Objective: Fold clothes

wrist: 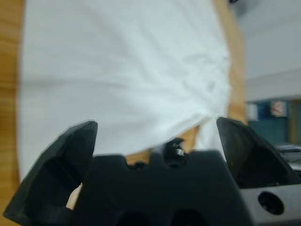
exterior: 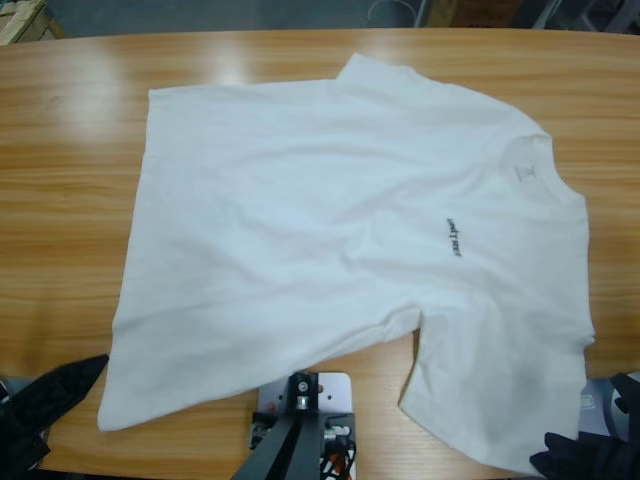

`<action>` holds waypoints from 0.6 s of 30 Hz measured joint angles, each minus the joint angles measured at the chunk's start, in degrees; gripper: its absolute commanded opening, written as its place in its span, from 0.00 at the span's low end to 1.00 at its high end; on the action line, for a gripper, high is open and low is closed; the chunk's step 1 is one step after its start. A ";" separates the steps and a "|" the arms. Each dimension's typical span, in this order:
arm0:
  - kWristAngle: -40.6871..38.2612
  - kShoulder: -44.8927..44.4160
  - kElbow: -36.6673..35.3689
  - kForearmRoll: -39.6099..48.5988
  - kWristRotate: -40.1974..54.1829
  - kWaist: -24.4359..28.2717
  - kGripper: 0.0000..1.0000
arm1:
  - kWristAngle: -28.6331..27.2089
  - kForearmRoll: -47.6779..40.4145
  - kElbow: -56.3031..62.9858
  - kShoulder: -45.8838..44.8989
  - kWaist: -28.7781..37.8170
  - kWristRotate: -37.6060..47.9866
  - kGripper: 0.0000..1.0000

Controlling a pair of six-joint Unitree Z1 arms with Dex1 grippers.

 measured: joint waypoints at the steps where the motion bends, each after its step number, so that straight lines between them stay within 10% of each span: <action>1: 2.84 0.07 1.52 -2.25 0.00 0.00 1.00 | 0.00 -0.01 0.00 0.00 0.00 -0.05 0.00; 8: 14.68 11.76 10.06 -16.33 0.00 -2.48 0.99 | 0.00 -0.07 0.03 0.04 0.00 -0.81 0.00; 18: -1.56 -10.11 6.60 -9.91 0.00 -4.54 1.00 | 0.00 -1.15 0.09 0.07 0.00 -0.98 0.00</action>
